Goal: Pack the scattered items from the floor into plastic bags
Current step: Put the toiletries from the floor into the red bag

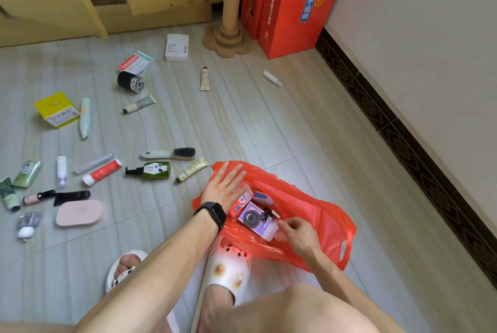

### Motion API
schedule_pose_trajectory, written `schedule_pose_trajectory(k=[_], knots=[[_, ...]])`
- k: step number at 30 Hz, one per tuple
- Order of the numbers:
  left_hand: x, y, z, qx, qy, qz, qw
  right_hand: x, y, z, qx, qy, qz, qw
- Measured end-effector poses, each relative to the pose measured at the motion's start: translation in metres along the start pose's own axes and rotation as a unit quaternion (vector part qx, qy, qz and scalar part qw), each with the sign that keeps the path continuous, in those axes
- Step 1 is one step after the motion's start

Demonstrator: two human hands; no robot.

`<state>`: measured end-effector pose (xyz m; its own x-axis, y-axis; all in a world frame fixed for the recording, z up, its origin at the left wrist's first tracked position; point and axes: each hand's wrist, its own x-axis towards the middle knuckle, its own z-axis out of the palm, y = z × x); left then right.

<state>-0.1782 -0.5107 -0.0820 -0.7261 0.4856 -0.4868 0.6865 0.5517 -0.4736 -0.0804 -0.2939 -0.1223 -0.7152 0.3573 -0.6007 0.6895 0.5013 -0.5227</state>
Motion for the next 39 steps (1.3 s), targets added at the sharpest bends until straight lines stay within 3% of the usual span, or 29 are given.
schedule_pose_trajectory(k=[5, 7, 10, 16, 20, 25, 31, 34, 39], knots=[[-0.009, -0.001, -0.013, -0.009, 0.008, 0.021, 1.000, -0.002, -0.004, -0.013, 0.135, 0.102, 0.042, 0.985], [-0.012, -0.002, -0.016, -0.018, 0.015, 0.018, 1.000, -0.010, -0.010, -0.016, 0.117, 0.098, 0.031, 0.988], [-0.020, -0.007, -0.024, -0.082, 0.031, 0.008, 0.996, -0.024, -0.019, -0.016, 0.000, 0.039, 0.006, 0.999], [-0.057, -0.056, -0.052, -0.252, 0.052, -0.033, 0.966, -0.060, -0.083, -0.019, -0.110, -0.011, -0.158, 0.981], [-0.098, -0.132, -0.041, -0.251, 0.025, -0.120, 0.960, -0.081, -0.153, -0.014, -0.166, -0.017, -0.303, 0.938], [-0.174, -0.234, 0.010, -0.135, -0.036, -0.195, 0.971, -0.098, -0.243, 0.017, -0.243, -0.043, -0.426, 0.871], [-0.235, -0.274, 0.100, -0.212, -0.086, -0.305, 0.924, -0.089, -0.316, 0.064, -0.364, -0.089, -0.480, 0.793], [-0.237, -0.255, 0.157, -0.279, -0.123, -0.320, 0.897, -0.067, -0.335, 0.091, -0.413, -0.105, -0.458, 0.780], [-0.213, -0.184, 0.249, -0.349, -0.190, -0.316, 0.862, -0.004, -0.314, 0.144, -0.448, -0.143, -0.389, 0.793]])
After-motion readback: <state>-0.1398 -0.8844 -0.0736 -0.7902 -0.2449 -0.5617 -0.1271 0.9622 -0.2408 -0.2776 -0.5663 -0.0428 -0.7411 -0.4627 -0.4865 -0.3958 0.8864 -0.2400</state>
